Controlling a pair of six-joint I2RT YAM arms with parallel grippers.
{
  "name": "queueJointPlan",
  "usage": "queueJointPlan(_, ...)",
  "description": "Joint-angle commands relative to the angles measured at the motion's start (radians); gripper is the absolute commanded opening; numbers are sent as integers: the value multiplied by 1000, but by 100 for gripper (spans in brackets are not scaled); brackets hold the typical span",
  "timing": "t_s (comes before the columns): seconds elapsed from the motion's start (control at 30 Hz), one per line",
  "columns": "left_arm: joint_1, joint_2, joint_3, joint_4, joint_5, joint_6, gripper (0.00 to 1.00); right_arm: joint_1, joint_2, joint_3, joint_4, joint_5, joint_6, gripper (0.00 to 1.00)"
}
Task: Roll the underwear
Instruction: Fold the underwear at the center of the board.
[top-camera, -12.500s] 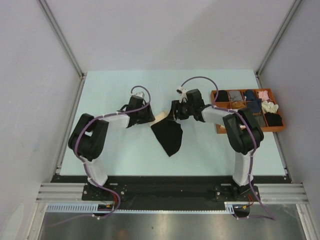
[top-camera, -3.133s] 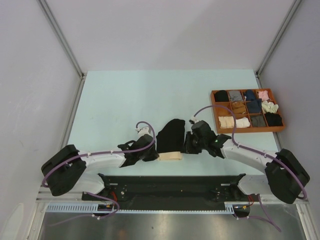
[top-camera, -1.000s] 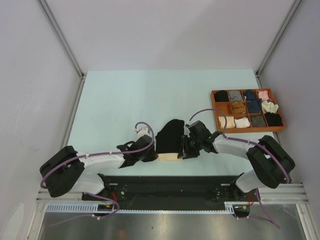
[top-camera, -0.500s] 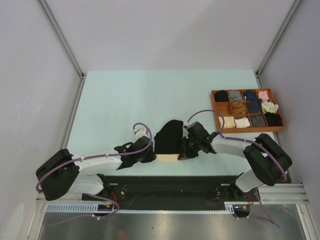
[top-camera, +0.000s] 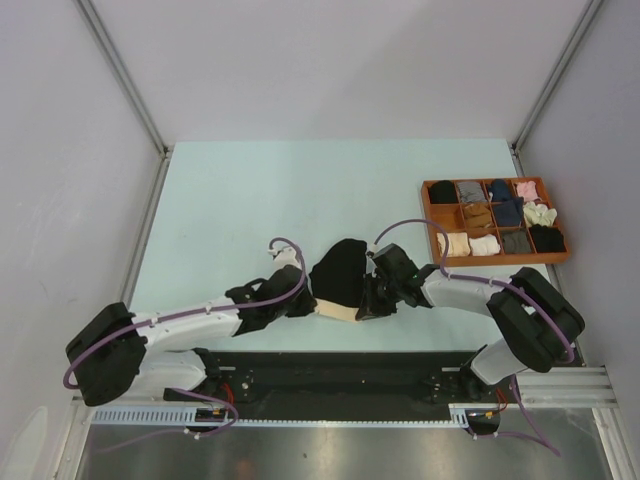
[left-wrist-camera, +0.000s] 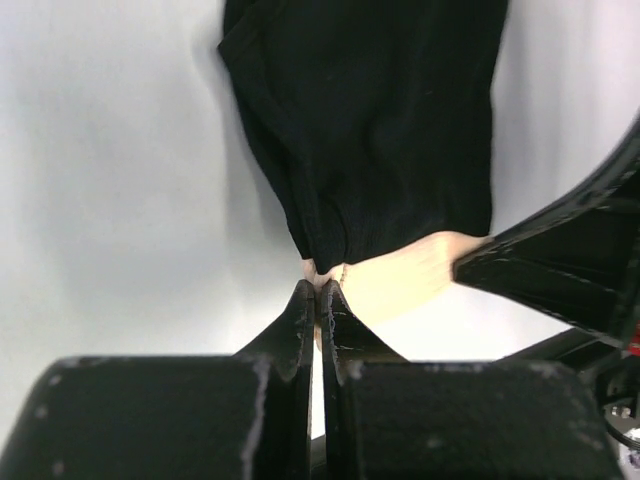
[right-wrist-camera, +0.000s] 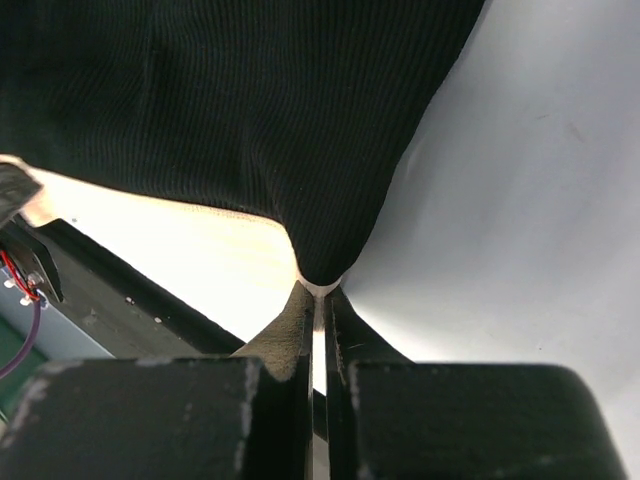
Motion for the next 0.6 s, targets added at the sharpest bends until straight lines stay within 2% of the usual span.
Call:
queueJointPlan(0.0,-10,-26,67,-1,-49,48,0,12,0,-6,-55,85,-7,0)
queueJointPlan(0.37,-51,50,141,56,3,79,0,19,1,-6,-64,116,-10,0)
queueJointPlan(0.57,-80,116,205,11,27,97,0,21,-11,-6,-80,143,-13,0)
